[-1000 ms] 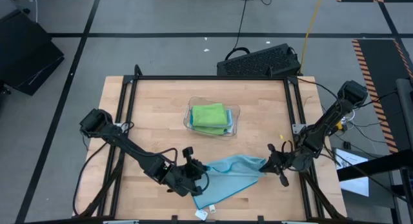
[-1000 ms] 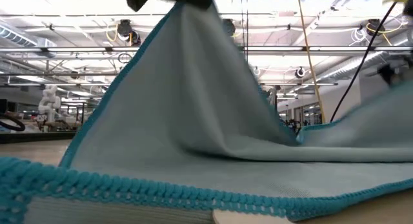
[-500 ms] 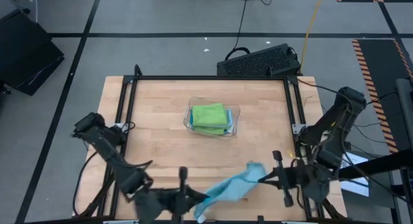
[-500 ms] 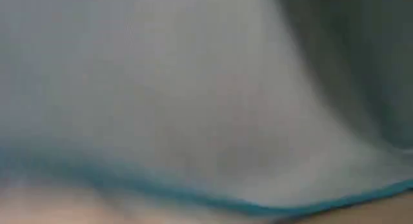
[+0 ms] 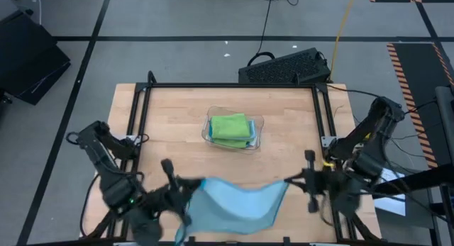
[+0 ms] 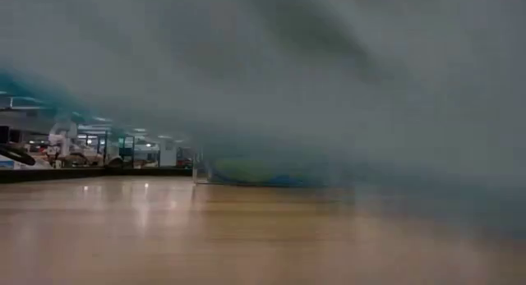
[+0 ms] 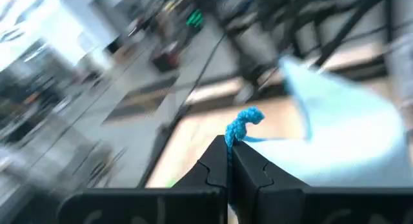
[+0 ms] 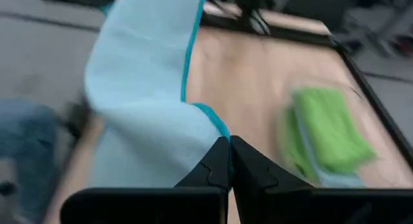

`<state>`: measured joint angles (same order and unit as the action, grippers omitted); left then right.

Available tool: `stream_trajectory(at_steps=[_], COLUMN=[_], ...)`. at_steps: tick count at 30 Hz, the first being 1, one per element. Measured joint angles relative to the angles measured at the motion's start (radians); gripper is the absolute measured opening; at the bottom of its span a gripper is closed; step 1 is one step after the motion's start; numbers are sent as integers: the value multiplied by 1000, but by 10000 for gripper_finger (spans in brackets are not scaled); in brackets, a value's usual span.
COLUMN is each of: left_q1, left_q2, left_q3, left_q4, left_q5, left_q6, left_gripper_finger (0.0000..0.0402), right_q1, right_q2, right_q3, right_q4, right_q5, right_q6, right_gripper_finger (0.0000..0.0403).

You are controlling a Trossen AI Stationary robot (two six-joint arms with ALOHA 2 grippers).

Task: Fold microfiber towels
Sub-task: Fold the blue microfiber cloth

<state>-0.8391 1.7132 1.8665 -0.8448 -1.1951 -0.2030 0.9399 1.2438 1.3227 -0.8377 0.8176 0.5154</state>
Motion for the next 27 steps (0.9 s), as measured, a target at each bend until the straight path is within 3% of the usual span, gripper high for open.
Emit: stream_trajectory(at_steps=[4,6,12,14,18,22,27], left_q1=[59,92,176,202,218,204,148], left_q2=[-3,-3,-2,-2,-2,-1,-2], left_q3=[-55,-106,-225,-256,-316,-351,-323], left_q4=[-353,-449,-651,-661,-613,-514,-201], left_q5=[3,27,49,86,163,217,257], left_q6=[-394,-546,-770,-837,-869,-864,-573], left_gripper_finger=[3,4,3,6,4,6,4], right_q1=[-114,-180,-452,-526,-606,-617,-533], right_q2=[-59,-93,-218,-258,-324,-363,-385], right_q3=[-146,-226,-408,-466,-587,-670,-659], right_q4=[-7,7,170,273,453,518,550], right_q5=[-5,-6,-12,-72,-251,-348,-534], right_q6=[4,-40,-290,-369,-437,-414,-257], right_gripper_finger=[0,0,0,0,0,0,0])
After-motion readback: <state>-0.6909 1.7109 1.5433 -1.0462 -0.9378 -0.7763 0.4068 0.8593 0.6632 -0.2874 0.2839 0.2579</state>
